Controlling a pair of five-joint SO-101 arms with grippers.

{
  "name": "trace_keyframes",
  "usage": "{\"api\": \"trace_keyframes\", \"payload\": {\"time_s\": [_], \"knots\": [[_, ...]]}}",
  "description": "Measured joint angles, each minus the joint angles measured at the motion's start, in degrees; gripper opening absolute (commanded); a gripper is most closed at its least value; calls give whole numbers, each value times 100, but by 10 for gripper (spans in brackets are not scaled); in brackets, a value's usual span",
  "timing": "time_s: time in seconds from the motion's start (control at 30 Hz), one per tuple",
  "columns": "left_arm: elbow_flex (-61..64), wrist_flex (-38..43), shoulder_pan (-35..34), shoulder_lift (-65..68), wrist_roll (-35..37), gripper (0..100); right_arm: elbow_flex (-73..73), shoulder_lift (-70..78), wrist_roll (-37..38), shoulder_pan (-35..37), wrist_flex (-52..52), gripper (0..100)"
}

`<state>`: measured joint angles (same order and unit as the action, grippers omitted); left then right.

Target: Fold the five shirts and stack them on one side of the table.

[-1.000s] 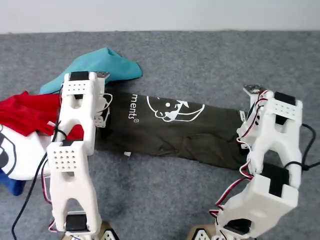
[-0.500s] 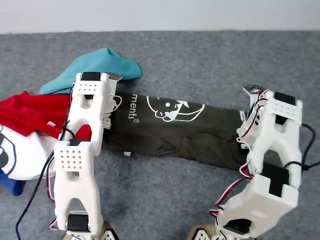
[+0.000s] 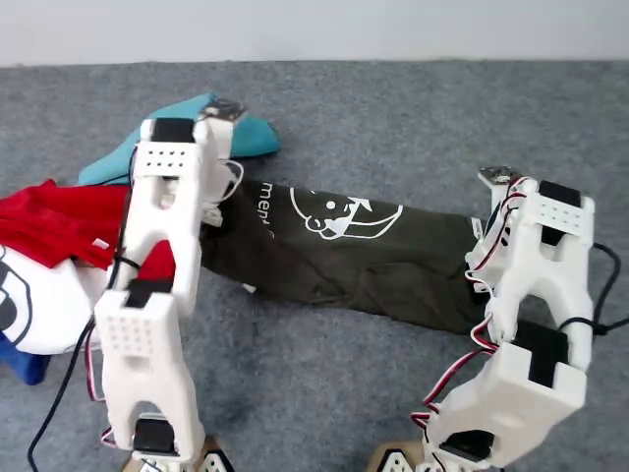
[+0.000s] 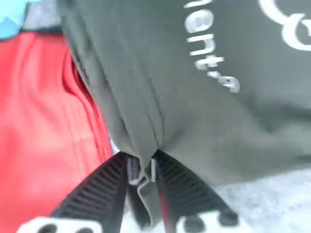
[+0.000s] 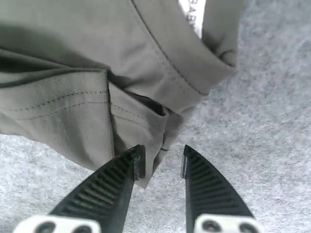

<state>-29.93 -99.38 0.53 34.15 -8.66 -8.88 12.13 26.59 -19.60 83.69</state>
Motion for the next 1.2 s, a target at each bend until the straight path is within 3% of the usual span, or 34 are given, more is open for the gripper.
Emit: {"api": "trace_keyframes", "payload": {"time_s": [0.33, 0.57, 0.77, 0.9, 1.2], "knots": [[387, -9, 1538, -791, -9, 13, 0, 0, 0, -79, 0, 136], [237, -26, 2505, -791, -18, 13, 0, -536, 18, -897, 0, 136], [-492, -26, 2936, -712, -18, 13, 0, -1503, 202, -1776, 114, 136], [-1415, 18, 3191, 44, 0, 13, 0, -2031, 220, -2330, 158, 136], [-3895, 0, 4185, 2075, -53, 13, -580, -2629, 246, -2558, 176, 136]]}}
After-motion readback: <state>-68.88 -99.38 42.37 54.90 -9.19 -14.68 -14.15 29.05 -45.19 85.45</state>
